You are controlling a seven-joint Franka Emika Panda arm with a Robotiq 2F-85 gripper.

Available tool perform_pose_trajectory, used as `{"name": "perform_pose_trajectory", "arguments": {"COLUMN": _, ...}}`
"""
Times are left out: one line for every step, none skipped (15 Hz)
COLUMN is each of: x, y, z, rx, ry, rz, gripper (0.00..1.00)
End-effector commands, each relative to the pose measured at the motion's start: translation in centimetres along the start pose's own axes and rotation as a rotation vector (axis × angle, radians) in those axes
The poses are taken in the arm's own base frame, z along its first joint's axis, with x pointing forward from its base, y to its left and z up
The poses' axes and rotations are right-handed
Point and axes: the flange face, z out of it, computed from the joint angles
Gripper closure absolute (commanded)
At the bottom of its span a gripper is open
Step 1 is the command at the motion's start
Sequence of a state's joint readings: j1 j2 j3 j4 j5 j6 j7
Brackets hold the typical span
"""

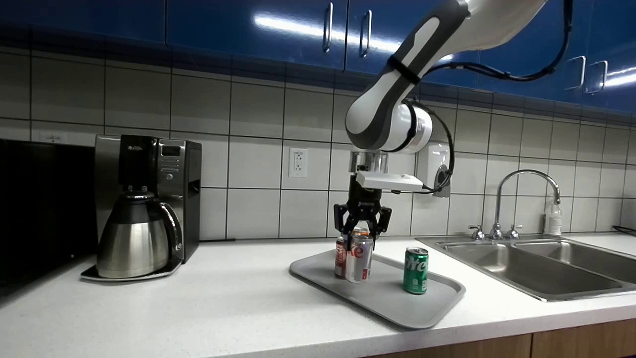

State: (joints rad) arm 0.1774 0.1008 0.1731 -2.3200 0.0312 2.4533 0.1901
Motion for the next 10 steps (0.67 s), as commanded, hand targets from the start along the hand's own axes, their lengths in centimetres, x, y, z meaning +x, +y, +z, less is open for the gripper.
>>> {"name": "perform_pose_trajectory", "arguments": {"x": -0.1, "y": -2.2, "z": -2.9, "rx": 0.011, "ry": 0.01, "rz": -0.058, "gripper": 0.62}}
{"name": "perform_pose_trajectory", "arguments": {"x": 0.0, "y": -3.0, "z": -3.1, "rx": 0.01, "ry": 0.014, "rz": -0.071, "gripper": 0.62}}
{"name": "perform_pose_trajectory", "arguments": {"x": 0.0, "y": -3.6, "z": -3.1, "rx": 0.011, "ry": 0.015, "rz": -0.082, "gripper": 0.62}}
{"name": "perform_pose_trajectory", "arguments": {"x": 0.1, "y": -4.3, "z": -3.1, "rx": 0.01, "ry": 0.015, "rz": -0.094, "gripper": 0.62}}
{"name": "perform_pose_trajectory", "arguments": {"x": 0.1, "y": -4.9, "z": -3.0, "rx": 0.011, "ry": 0.015, "rz": -0.105, "gripper": 0.62}}
{"name": "perform_pose_trajectory", "arguments": {"x": 0.0, "y": -5.7, "z": -2.8, "rx": 0.012, "ry": 0.015, "rz": -0.117, "gripper": 0.62}}
{"name": "perform_pose_trajectory", "arguments": {"x": -0.1, "y": -6.3, "z": -2.6, "rx": 0.013, "ry": 0.013, "rz": -0.13, "gripper": 0.62}}
{"name": "perform_pose_trajectory", "arguments": {"x": -0.1, "y": -7.0, "z": -2.3, "rx": 0.011, "ry": 0.015, "rz": -0.14, "gripper": 0.62}}
{"name": "perform_pose_trajectory", "arguments": {"x": -0.2, "y": -7.5, "z": -2.0, "rx": 0.011, "ry": 0.016, "rz": -0.149, "gripper": 0.62}}
{"name": "perform_pose_trajectory", "arguments": {"x": -0.2, "y": -8.0, "z": -1.6, "rx": 0.014, "ry": 0.021, "rz": -0.155, "gripper": 0.62}}
